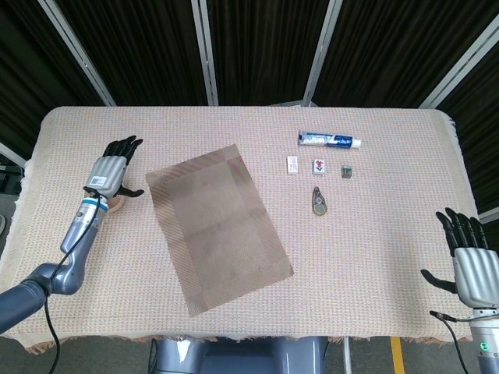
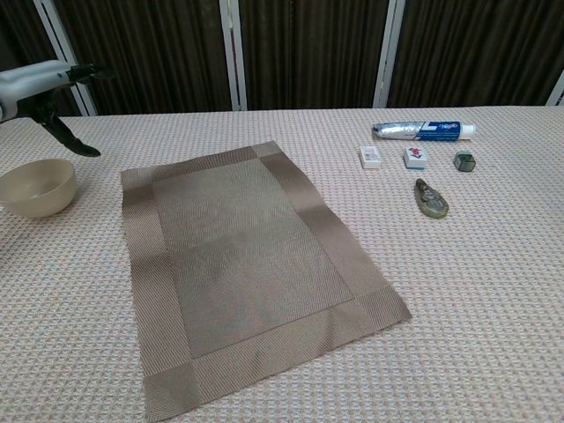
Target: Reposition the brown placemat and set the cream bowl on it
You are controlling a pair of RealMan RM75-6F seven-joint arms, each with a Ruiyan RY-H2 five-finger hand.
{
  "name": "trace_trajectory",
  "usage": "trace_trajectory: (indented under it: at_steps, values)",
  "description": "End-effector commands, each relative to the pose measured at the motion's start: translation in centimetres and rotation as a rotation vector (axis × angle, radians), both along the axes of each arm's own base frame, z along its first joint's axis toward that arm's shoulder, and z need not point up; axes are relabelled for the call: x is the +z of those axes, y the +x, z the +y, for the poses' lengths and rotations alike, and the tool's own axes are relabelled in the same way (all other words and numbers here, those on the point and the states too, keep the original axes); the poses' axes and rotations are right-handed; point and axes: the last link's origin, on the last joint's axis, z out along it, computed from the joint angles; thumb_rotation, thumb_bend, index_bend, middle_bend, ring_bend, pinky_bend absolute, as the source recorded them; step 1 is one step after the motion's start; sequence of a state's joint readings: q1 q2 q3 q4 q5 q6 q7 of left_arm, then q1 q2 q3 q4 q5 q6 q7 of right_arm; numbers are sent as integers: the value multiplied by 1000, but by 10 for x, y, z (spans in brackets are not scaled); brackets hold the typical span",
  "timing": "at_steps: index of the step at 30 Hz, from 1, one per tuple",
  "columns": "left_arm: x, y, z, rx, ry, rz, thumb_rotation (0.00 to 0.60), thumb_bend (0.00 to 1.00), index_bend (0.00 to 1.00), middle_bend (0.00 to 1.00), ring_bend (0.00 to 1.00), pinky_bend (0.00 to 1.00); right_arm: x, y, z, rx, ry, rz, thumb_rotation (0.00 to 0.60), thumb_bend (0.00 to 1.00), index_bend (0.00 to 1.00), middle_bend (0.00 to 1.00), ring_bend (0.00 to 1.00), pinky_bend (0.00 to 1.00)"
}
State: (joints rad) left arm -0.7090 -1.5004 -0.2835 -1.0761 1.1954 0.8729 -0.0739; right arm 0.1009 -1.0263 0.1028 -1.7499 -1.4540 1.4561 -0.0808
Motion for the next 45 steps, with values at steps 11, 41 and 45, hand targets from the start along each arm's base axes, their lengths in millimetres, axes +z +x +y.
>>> trace_trajectory:
  at_steps: [11, 41, 45]
  values:
    - [93, -36, -130, 47, 218, 79, 600, 0, 0, 0, 0, 0, -79, 51, -56, 290, 407, -6, 600, 0, 0, 0, 0, 0]
    - [107, -46, -201, 179, 221, 186, 600, 0, 0, 0, 0, 0, -224, 111, -94, 617, 634, 149, 600, 0, 0, 0, 0, 0]
    - [107, -48, -200, 183, 219, 183, 600, 0, 0, 0, 0, 0, -230, 112, -95, 616, 643, 165, 600, 0, 0, 0, 0, 0]
